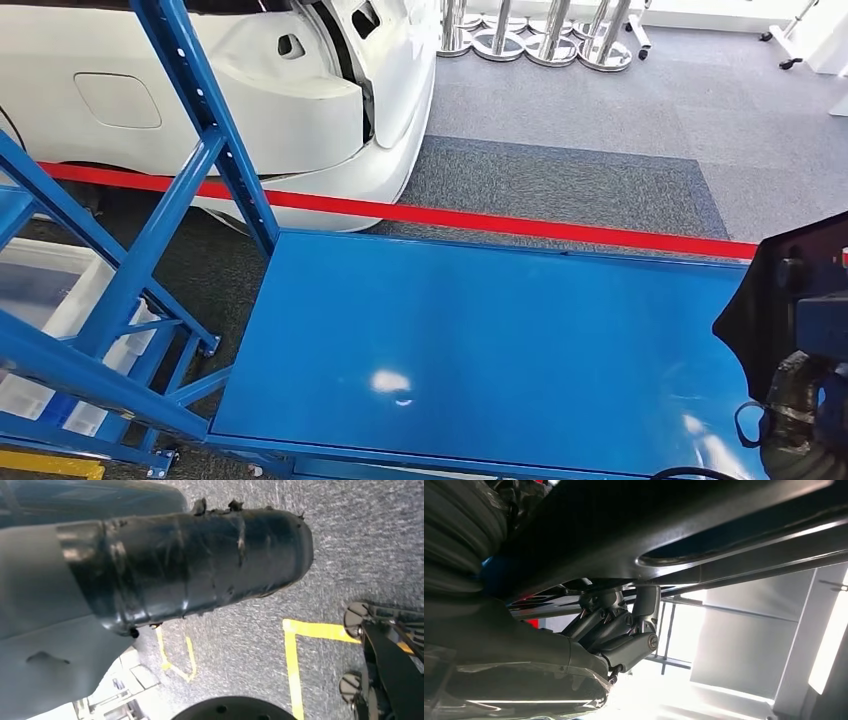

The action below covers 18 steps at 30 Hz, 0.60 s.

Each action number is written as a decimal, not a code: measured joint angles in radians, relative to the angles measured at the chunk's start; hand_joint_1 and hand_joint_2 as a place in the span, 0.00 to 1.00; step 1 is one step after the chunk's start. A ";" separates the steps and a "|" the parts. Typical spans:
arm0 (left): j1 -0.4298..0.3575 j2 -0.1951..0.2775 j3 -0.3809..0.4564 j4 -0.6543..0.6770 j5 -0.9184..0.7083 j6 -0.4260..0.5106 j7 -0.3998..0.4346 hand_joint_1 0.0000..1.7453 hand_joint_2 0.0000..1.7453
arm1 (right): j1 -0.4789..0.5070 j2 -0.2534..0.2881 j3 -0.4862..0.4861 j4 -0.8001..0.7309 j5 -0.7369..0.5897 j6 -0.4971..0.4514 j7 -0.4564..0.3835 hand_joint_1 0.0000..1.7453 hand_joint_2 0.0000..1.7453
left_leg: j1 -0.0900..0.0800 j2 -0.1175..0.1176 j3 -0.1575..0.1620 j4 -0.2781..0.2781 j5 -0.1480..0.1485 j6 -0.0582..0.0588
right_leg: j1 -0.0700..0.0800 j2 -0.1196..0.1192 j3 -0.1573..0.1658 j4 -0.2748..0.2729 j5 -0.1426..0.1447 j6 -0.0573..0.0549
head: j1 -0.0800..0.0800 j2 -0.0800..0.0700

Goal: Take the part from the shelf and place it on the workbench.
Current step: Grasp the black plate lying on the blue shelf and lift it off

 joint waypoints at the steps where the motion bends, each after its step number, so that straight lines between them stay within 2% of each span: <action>1: 0.000 0.000 0.000 0.000 0.002 -0.001 -0.001 0.00 0.00 | 0.003 0.001 -0.002 -0.001 0.003 0.000 -0.004 1.00 1.00 | 0.000 -0.001 0.000 -0.002 0.000 -0.008 | 0.002 0.001 0.004 -0.012 -0.001 -0.006 | 0.000 0.000; 3: 0.000 0.000 0.001 0.000 0.004 -0.001 -0.002 0.00 0.00 | 0.009 0.003 -0.005 -0.002 0.011 0.000 -0.006 1.00 1.00 | 0.003 -0.001 0.002 -0.005 0.000 -0.024 | 0.004 0.001 0.003 -0.016 0.004 -0.021 | -0.001 0.000; 5: -0.001 0.001 0.002 0.000 0.004 0.000 -0.002 0.00 0.00 | 0.013 0.006 -0.005 -0.004 0.014 0.000 -0.007 1.00 1.00 | 0.003 0.002 -0.014 0.035 -0.030 -0.031 | 0.004 0.000 0.008 -0.027 0.011 -0.036 | -0.002 0.000; 8: 0.000 0.012 0.003 0.000 0.004 0.001 -0.002 0.00 0.00 | 0.018 0.010 -0.005 -0.004 0.011 0.000 -0.009 1.00 1.00 | -0.001 0.004 -0.102 0.227 -0.128 -0.026 | 0.011 -0.004 0.010 -0.032 0.013 -0.048 | -0.003 0.000; 9: 0.001 0.016 0.003 0.000 0.004 0.001 -0.002 0.00 0.00 | 0.021 0.012 -0.005 -0.003 0.009 0.000 -0.010 1.00 1.00 | -0.003 0.004 -0.125 0.276 -0.142 -0.025 | 0.014 -0.004 0.010 -0.031 0.013 -0.050 | -0.002 0.000; 10: 0.003 0.021 0.003 0.000 0.005 0.001 -0.002 0.00 0.00 | 0.023 0.014 -0.005 -0.003 0.006 0.000 -0.011 1.00 1.00 | -0.005 0.004 -0.130 0.287 -0.136 -0.022 | 0.016 -0.004 0.011 -0.031 0.012 -0.052 | -0.002 0.000; 11: 0.003 0.024 0.003 0.000 0.005 0.001 -0.001 0.00 0.00 | 0.025 0.015 -0.005 -0.003 0.004 0.000 -0.013 1.00 1.00 | -0.008 0.004 -0.116 0.258 -0.111 -0.018 | 0.019 -0.004 0.012 -0.030 0.012 -0.053 | -0.002 0.000; 13: 0.002 0.029 0.003 0.000 0.006 0.002 -0.001 0.00 0.00 | 0.028 0.017 -0.005 -0.002 -0.001 0.000 -0.017 1.00 1.00 | -0.014 0.004 -0.049 0.122 -0.044 -0.004 | 0.022 -0.003 0.014 -0.028 0.009 -0.052 | -0.002 0.000; 14: 0.001 0.030 0.004 0.000 0.007 0.002 -0.001 0.00 0.00 | 0.029 0.018 -0.005 -0.002 -0.004 0.000 -0.019 1.00 1.00 | -0.017 0.005 -0.017 0.059 -0.021 0.001 | 0.025 -0.002 0.014 -0.023 0.007 -0.049 | -0.002 0.000; 15: 0.000 0.030 0.004 0.000 0.008 0.001 -0.001 0.00 0.00 | 0.030 0.018 -0.005 -0.002 -0.006 0.000 -0.020 1.00 1.00 | -0.020 0.006 0.002 0.019 -0.008 0.006 | 0.026 -0.001 0.013 -0.019 0.006 -0.045 | -0.002 0.000; 18: -0.001 0.031 0.006 0.000 0.012 -0.005 -0.001 0.00 0.00 | 0.032 0.020 -0.005 0.000 -0.013 0.000 -0.025 1.00 1.00 | -0.022 0.008 0.008 -0.004 0.003 0.014 | 0.026 -0.001 0.009 -0.014 0.008 -0.031 | -0.002 0.000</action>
